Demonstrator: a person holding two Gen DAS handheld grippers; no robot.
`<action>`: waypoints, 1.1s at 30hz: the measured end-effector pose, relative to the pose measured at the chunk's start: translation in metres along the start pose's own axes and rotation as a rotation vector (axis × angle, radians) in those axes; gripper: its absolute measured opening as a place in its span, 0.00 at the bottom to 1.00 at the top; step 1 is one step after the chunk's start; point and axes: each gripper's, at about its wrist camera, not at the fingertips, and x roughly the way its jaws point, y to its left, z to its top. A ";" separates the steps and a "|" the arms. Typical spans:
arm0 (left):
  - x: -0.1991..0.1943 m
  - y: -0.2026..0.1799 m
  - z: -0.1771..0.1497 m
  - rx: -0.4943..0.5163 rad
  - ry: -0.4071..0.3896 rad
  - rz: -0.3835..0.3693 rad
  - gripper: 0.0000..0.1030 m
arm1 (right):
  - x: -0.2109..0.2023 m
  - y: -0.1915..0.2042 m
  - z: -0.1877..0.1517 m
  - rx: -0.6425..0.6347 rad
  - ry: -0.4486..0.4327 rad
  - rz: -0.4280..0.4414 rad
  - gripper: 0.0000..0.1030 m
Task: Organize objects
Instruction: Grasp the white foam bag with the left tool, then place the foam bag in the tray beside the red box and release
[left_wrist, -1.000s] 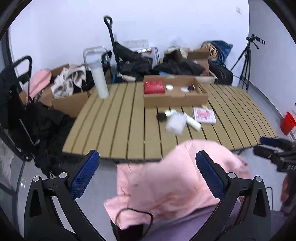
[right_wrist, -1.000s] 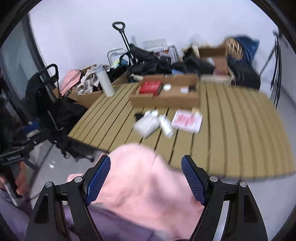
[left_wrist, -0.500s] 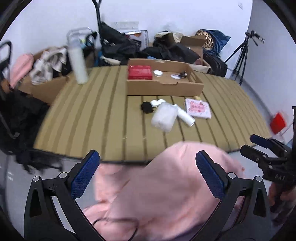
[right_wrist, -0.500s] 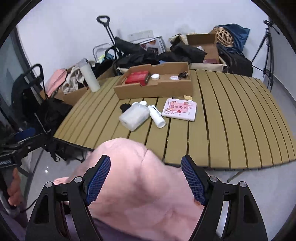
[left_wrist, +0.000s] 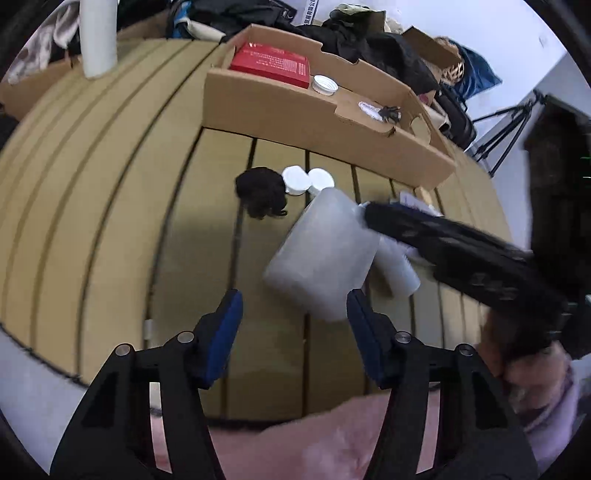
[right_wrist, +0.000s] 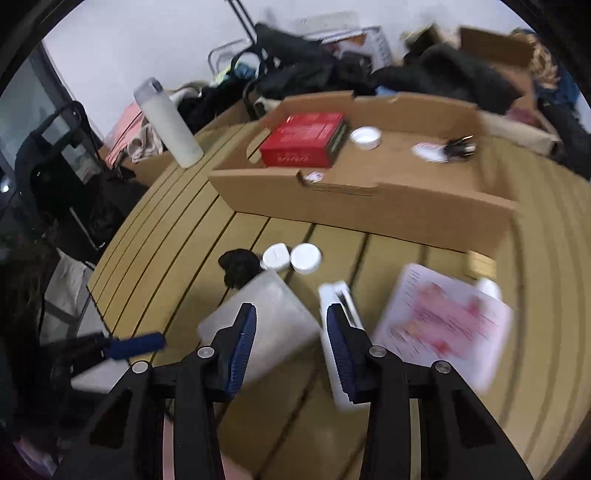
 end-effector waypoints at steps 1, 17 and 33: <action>0.004 0.002 0.001 -0.007 0.007 -0.017 0.51 | 0.006 -0.001 0.001 -0.001 0.010 0.003 0.42; -0.018 0.024 -0.010 0.030 -0.033 -0.115 0.29 | -0.004 0.021 -0.062 0.197 0.004 0.104 0.41; -0.061 -0.006 0.028 0.149 -0.117 -0.168 0.14 | -0.056 0.027 -0.027 0.165 -0.111 0.080 0.38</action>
